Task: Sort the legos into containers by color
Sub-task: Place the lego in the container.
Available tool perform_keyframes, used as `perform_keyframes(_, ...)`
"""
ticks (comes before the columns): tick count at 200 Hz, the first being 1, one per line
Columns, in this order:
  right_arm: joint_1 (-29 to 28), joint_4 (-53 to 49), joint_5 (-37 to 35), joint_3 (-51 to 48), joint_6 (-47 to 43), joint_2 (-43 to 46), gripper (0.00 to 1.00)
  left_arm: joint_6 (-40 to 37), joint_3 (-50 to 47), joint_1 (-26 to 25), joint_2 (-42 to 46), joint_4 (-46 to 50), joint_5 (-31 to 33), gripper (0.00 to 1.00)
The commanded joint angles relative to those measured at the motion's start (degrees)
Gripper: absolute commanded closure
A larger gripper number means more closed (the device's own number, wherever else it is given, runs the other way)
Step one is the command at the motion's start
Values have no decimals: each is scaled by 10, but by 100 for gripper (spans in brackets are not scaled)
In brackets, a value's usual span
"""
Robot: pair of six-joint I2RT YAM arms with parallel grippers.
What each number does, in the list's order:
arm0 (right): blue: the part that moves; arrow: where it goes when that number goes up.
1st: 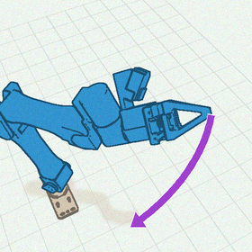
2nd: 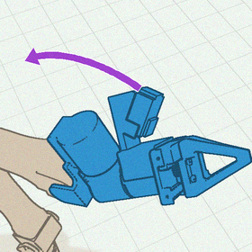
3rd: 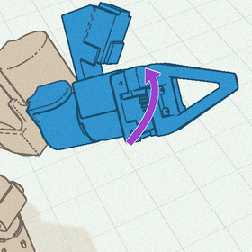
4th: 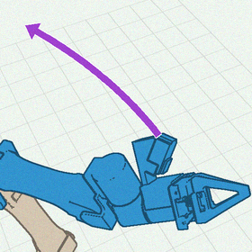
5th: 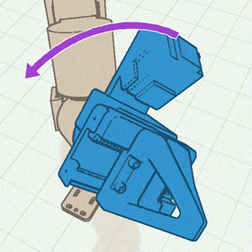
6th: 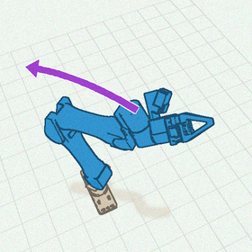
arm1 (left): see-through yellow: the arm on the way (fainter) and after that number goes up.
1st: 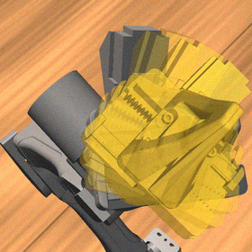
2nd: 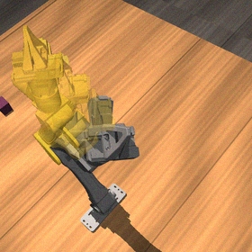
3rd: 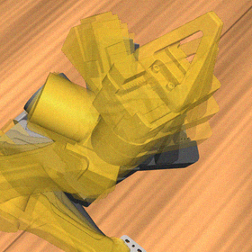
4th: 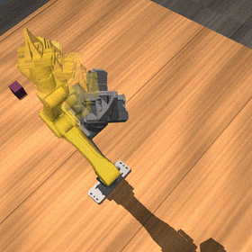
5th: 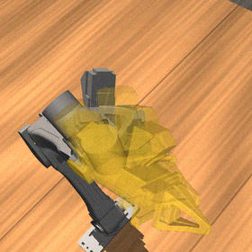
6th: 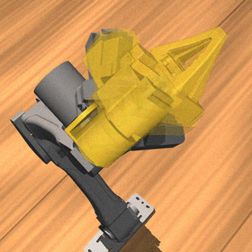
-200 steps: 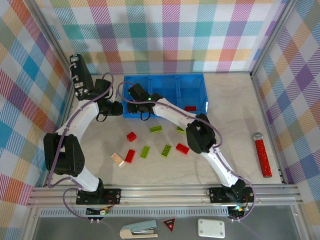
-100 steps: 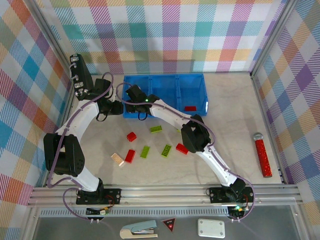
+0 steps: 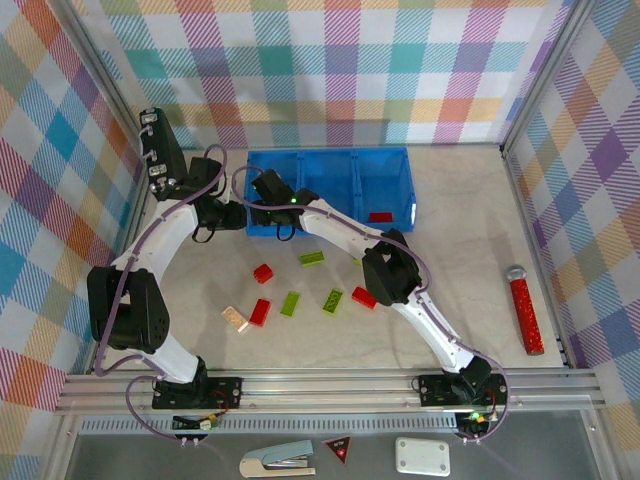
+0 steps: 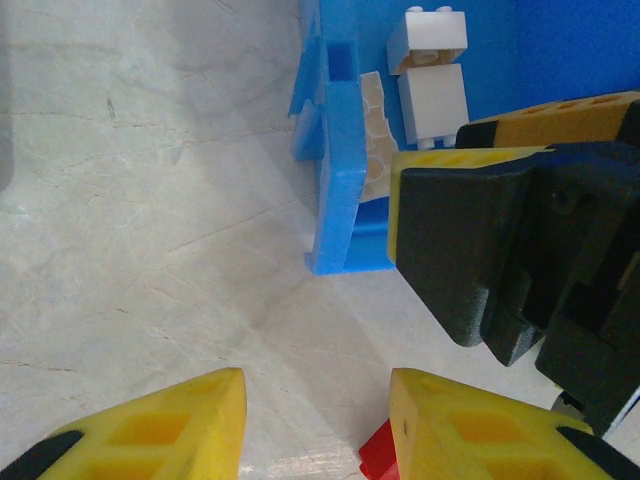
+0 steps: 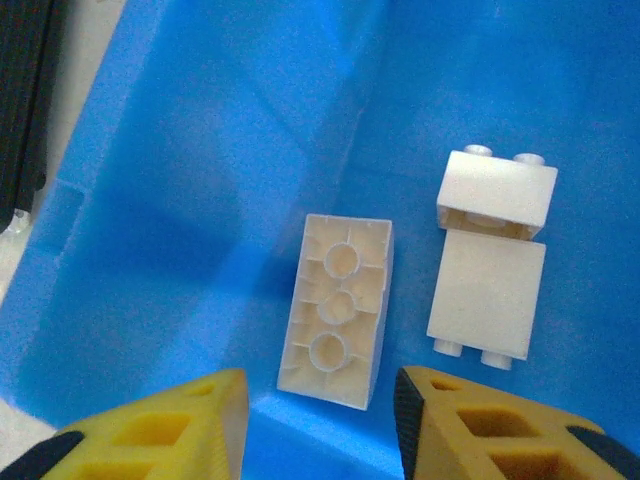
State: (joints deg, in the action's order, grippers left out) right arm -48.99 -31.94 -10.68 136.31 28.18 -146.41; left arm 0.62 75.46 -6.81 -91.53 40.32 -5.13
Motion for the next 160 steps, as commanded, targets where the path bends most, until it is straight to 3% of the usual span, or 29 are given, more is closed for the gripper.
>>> perform_keyframes(1, -6, -35, 6, 20, -8, 39, 56, 6, -5, 6, 16, 2, -11, 58)
perform_keyframes(93, -9, -195, 86, -31, -128, 118, 52, 0, 3, 6, 13, 15, -14, 58)
perform_keyframes(160, -9, -281, 119, -151, -229, 197, 51, -5, 6, 6, 9, 22, -13, 57)
